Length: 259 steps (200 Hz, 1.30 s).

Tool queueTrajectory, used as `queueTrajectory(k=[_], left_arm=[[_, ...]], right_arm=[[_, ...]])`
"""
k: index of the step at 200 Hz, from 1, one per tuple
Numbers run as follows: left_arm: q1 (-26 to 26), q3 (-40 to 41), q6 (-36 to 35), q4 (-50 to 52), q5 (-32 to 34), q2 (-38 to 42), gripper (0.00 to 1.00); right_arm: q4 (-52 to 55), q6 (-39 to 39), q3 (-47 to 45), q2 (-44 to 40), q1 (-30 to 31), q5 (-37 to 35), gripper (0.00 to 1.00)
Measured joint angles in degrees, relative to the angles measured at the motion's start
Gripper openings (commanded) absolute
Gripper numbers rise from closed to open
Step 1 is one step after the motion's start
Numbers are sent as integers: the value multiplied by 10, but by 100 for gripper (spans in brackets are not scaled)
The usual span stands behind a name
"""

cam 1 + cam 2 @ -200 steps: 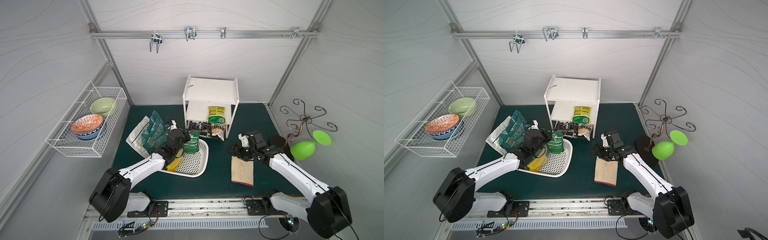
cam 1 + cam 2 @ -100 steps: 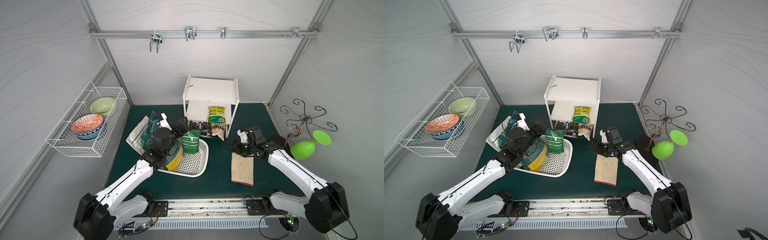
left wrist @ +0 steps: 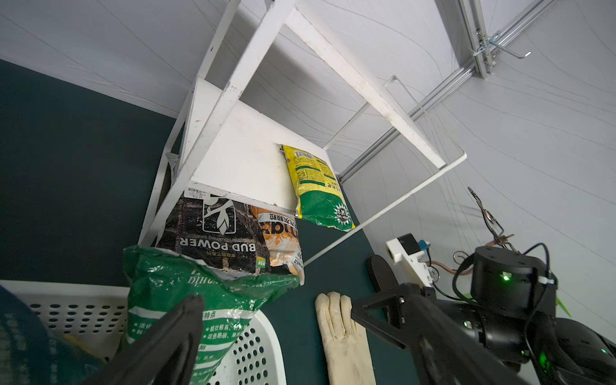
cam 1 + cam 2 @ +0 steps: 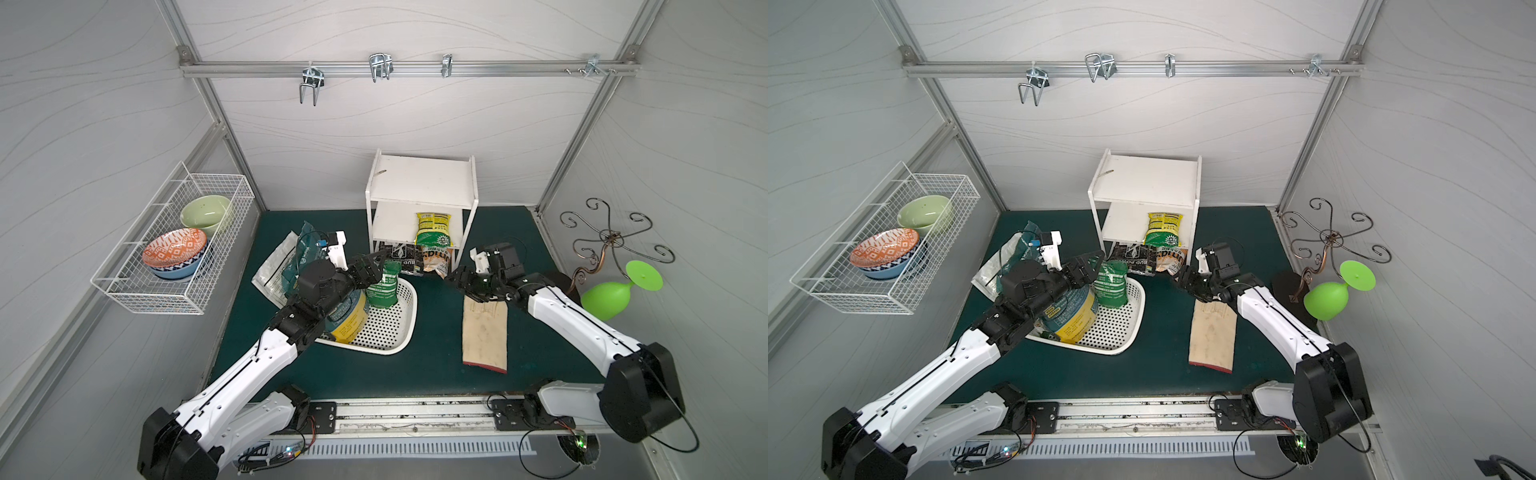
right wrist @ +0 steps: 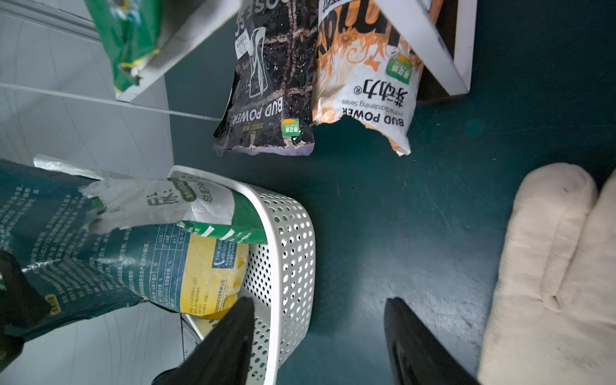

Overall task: Take down the fertilizer bag from the shelf
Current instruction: Place the fertilizer bag in the storage box, then pick up the fertilizer bag from the shelf.

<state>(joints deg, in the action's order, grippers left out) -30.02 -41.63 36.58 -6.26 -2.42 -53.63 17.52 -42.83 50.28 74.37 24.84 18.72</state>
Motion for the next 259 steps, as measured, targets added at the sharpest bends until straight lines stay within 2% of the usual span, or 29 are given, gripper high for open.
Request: queueTrajectory(k=[32,61,130,196,231,259], left_arm=[[0,26,0,3,-4,16,98],[0,34,0,13,-4,16,98],[0,35,-9,16,-4,20,98],[0,42,-33,35,0,56,98],[0,42,-42,35,3,63,98],[0,42,-48,35,3,63,98]], right_arm=[[-71,-44,-8,3,4,-7,65],[-131,-73,-3,0,7,-43,65],[-177,-85,87,59,4,-77,64],[-182,-92,94,83,3,-97,63],[-193,-94,98,100,2,-104,57],[-202,-96,106,120,2,-106,44]])
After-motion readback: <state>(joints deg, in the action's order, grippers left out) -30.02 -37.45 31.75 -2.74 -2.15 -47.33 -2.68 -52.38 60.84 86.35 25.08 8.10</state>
